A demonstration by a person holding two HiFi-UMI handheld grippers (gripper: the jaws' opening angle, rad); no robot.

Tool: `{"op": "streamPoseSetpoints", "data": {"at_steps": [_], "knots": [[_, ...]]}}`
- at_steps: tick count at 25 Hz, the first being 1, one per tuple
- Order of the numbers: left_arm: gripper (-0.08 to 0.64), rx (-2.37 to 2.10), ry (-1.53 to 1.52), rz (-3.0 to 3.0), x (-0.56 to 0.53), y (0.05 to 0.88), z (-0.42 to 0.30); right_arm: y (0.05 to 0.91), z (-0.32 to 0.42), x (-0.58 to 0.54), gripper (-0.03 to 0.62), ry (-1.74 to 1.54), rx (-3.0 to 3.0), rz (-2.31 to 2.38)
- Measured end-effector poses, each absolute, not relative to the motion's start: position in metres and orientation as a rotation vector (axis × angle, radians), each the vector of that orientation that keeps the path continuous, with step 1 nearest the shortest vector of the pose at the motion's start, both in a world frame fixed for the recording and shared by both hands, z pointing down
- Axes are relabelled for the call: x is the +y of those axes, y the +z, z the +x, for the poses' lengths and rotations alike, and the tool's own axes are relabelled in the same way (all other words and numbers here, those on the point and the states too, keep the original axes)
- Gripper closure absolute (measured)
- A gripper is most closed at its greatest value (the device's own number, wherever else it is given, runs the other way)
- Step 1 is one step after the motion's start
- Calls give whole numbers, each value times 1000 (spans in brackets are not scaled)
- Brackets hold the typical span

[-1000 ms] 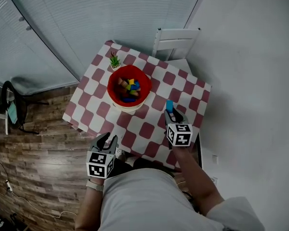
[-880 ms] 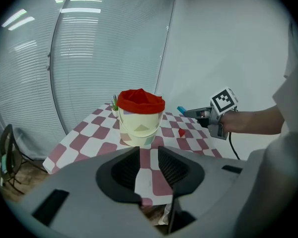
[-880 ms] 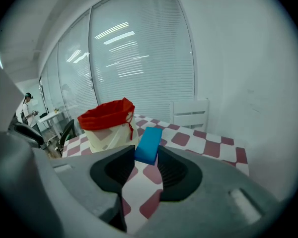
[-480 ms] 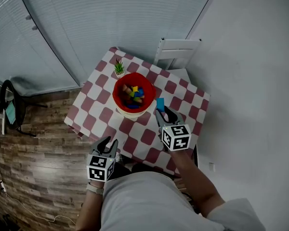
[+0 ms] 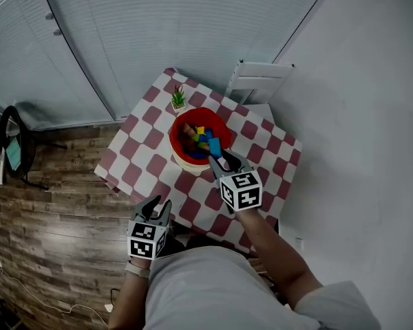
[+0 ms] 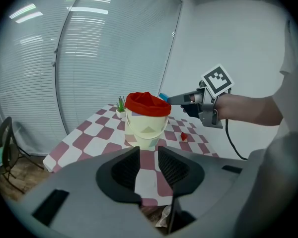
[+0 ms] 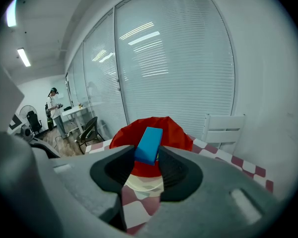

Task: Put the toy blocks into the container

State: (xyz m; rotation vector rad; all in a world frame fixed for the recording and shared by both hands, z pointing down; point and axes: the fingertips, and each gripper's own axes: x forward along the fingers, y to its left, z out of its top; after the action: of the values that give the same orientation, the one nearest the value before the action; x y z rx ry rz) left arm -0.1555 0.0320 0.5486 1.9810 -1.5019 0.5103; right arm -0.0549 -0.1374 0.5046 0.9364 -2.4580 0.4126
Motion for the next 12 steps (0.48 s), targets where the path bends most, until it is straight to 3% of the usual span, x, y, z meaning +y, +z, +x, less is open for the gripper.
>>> {"op": "streamPoseSetpoints", "data": {"at_steps": [12], "knots": [[457,-1504,514,1954,38,556,-163,524,-83,-141,445,392,-2417,841]]}}
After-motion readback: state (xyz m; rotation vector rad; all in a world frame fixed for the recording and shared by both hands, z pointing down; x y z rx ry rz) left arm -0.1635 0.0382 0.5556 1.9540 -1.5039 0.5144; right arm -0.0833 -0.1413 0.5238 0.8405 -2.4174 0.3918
